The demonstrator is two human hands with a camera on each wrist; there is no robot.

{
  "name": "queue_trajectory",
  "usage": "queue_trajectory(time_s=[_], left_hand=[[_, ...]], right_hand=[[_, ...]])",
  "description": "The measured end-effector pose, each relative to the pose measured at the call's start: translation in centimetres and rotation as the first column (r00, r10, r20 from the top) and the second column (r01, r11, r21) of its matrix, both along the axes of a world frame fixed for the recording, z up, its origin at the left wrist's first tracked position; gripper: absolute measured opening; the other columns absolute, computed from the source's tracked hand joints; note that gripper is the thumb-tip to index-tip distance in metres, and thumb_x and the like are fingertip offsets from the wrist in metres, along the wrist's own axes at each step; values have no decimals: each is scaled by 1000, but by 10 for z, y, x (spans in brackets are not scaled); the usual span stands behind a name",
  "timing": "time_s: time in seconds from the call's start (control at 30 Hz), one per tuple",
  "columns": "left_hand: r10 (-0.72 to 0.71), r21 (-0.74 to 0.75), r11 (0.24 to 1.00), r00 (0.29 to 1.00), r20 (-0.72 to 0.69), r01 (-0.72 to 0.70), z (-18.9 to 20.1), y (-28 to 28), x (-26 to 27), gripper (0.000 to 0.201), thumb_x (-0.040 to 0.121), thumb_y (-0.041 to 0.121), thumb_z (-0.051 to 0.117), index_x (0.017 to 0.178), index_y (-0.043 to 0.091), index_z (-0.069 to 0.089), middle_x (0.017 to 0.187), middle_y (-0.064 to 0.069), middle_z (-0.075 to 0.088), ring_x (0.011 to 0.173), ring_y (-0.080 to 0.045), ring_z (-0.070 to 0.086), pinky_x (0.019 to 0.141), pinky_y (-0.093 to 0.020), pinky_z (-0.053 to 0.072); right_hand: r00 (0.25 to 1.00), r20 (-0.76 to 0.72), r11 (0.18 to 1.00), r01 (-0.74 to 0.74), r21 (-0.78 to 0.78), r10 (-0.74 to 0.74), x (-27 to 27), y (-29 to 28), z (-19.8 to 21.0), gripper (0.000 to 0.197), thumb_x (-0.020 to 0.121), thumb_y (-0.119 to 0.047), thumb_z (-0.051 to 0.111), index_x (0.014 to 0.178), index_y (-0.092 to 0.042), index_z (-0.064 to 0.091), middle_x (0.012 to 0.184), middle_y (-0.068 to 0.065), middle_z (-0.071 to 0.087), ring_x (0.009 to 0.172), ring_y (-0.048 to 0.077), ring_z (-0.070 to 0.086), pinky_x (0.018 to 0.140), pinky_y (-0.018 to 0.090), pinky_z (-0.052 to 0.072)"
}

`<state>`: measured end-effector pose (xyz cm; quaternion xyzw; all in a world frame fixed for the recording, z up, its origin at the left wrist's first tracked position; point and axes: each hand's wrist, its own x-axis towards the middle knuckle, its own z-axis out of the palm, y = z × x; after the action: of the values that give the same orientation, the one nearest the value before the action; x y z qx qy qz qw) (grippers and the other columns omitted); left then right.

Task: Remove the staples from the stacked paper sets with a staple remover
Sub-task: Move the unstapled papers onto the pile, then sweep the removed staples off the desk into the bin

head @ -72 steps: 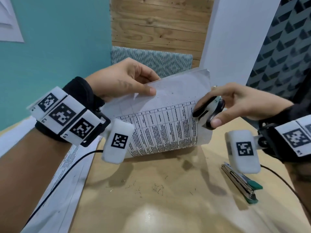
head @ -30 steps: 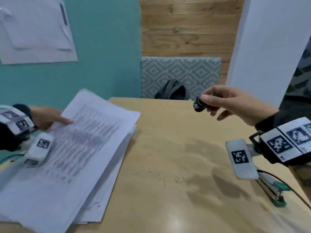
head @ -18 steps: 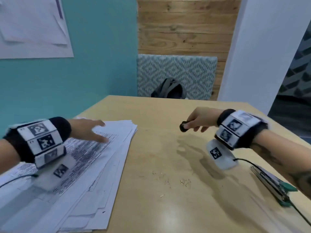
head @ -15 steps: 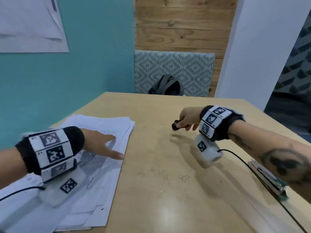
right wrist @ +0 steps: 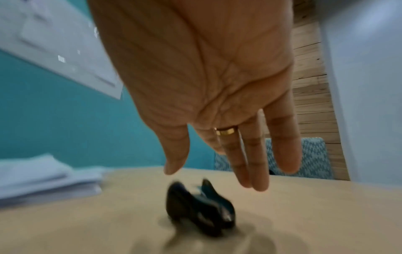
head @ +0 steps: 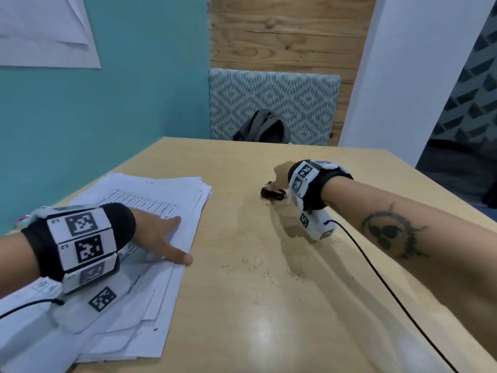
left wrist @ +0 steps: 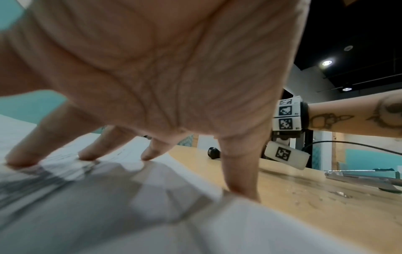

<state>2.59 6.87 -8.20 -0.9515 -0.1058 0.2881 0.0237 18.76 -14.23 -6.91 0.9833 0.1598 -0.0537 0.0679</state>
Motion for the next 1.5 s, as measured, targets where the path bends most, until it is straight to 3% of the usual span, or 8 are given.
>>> queue_trajectory(time_s=[0.53,0.67,0.77,0.93,1.07,1.17,1.3,1.5], left_hand=[[-503,-354,677,757,417,645,63,-181,-112,103,55,79,34,145,43,-1,153,24,10,135,7,16,103,-16,18],[-556,-433,568,715,425,699,54,-219,-142,101,52,81,35,142,51,1,148,34,11,96,24,32,85,-2,26],[-566,-499,517,715,411,696,40,-245,-154,98,53,80,37,141,53,1,145,38,8,93,26,29,78,9,21],[-566,-574,473,730,382,668,21,-281,-159,98,55,75,37,143,49,3,121,40,8,87,35,18,64,18,5],[-578,-537,473,706,410,699,4,-304,-152,97,60,74,38,146,42,4,124,37,13,91,30,11,66,18,4],[-592,-438,509,671,447,741,-14,-318,-149,101,66,87,35,146,40,-3,147,29,12,109,23,13,78,15,3],[-643,-245,620,662,385,745,-42,-339,-156,88,68,76,21,137,43,-25,153,17,-13,142,-5,-8,117,-35,13],[-648,25,709,636,418,705,-67,-353,-163,73,83,65,22,142,21,29,143,-18,41,126,-46,42,75,-72,41]], right_hand=[[993,-102,609,44,792,60,-344,-195,76,63,50,-80,59,110,-63,52,100,-19,70,87,2,68,57,16,55],[980,-184,206,197,959,-80,-390,-252,26,63,49,-69,74,103,-38,69,97,3,73,79,17,72,48,22,52],[925,-317,-361,229,904,-209,-396,-289,-42,37,56,-48,75,84,-23,77,78,1,72,60,7,66,45,16,49],[647,-714,-923,41,384,-268,-373,-337,-186,72,3,-17,94,67,-10,62,51,0,66,40,9,62,40,17,49],[265,-881,-850,265,456,-391,-338,-357,-303,16,97,-14,45,85,-8,55,43,1,54,41,12,57,57,23,47],[42,-781,-572,656,492,-623,-322,-364,-376,36,89,-13,56,121,2,54,104,20,63,105,35,58,91,39,44],[89,-731,-306,868,390,-677,-326,-350,-427,50,87,-23,58,130,-2,44,133,16,50,119,31,51,91,33,44],[138,-797,98,990,99,-588,-346,-344,-476,54,61,-36,63,114,-27,57,133,6,47,116,22,53,89,48,48]])
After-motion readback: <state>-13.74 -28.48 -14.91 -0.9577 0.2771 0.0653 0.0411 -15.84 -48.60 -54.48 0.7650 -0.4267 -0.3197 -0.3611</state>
